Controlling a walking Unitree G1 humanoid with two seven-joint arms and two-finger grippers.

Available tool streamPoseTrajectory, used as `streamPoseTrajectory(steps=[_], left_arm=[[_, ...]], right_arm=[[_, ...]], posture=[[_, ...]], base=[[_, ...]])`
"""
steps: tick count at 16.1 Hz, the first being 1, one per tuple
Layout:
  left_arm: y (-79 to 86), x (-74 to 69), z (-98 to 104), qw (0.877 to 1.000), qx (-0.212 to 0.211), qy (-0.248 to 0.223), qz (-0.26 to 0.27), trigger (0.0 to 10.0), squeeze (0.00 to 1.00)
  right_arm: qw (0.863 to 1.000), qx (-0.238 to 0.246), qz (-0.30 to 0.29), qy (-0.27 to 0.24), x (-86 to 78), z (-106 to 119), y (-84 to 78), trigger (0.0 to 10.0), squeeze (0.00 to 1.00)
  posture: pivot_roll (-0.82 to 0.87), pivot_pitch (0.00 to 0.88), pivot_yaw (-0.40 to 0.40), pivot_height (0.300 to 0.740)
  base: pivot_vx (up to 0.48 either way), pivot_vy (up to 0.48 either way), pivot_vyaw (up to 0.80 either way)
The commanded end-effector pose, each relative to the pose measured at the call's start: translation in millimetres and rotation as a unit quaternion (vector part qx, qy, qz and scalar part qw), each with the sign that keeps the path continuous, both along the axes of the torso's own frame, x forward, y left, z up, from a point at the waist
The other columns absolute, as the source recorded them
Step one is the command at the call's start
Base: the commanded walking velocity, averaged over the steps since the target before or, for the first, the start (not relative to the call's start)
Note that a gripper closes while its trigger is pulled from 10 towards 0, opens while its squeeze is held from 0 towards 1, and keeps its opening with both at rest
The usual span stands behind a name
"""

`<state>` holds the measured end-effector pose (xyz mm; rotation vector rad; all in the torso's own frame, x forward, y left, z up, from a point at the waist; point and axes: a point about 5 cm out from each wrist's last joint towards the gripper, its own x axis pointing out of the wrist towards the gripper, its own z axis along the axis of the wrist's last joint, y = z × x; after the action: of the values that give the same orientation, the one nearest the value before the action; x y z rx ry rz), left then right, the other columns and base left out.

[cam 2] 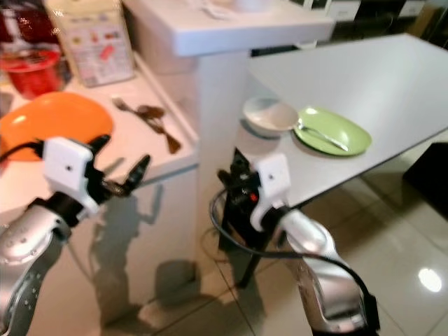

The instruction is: Setting the table

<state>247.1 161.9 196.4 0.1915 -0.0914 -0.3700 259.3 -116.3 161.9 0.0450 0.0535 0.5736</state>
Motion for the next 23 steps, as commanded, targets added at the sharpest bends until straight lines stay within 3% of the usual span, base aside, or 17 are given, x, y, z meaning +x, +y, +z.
streamPoseTrajectory(steps=[1, 3, 7, 10, 18, 23], left_arm=[[-3.7, 1.2, -1, 1.000, -0.001, 0.004, -0.004, 10.0, 0.00], [-5.2, 3.8, 2, 1.000, 0.009, -0.014, 0.009, 10.0, 0.00], [-11.5, 14.4, 3, 0.998, 0.011, -0.029, 0.047, 10.0, 0.00], [-16.0, 16.8, 8, 0.998, -0.003, -0.043, 0.044, 10.0, 0.00], [-14.2, 16.3, 11, 0.998, 0.005, -0.052, 0.038, 10.0, 0.00], [-13.9, 16.3, 9, 0.998, 0.022, -0.049, 0.034, 10.0, 0.00]], right_arm=[[1.000, -0.016, -0.021, 0.001, 2.6, -3, -6.8, 10.0, 0.00], [0.999, -0.039, -0.033, -0.011, 6.6, -3, -5.2, 10.0, 0.00], [0.998, -0.041, -0.052, -0.024, 13.5, 0, -3.4, 10.0, 0.00], [0.998, -0.032, -0.038, -0.026, 13.9, 0, 0.7, 10.0, 0.00], [0.998, -0.040, 0.008, -0.039, 11.1, 1, 5.8, 10.0, 0.00], [0.999, -0.010, -0.002, -0.040, 9.7, 4, -0.8, 10.0, 0.00]], posture=[[0.04, 0.000, -0.047, 0.740], [0.05, 0.000, -0.050, 0.740], [0.05, 0.000, -0.057, 0.740], [0.05, 0.000, -0.056, 0.740], [0.06, 0.000, -0.056, 0.740], [0.05, 0.000, -0.050, 0.740]], base=[[0.000, 0.000, 0.00], [0.000, 0.000, 0.00], [0.000, 0.000, 0.00], [0.000, 0.000, 0.68], [0.353, 0.000, 0.76], [0.000, 0.000, 0.00]])
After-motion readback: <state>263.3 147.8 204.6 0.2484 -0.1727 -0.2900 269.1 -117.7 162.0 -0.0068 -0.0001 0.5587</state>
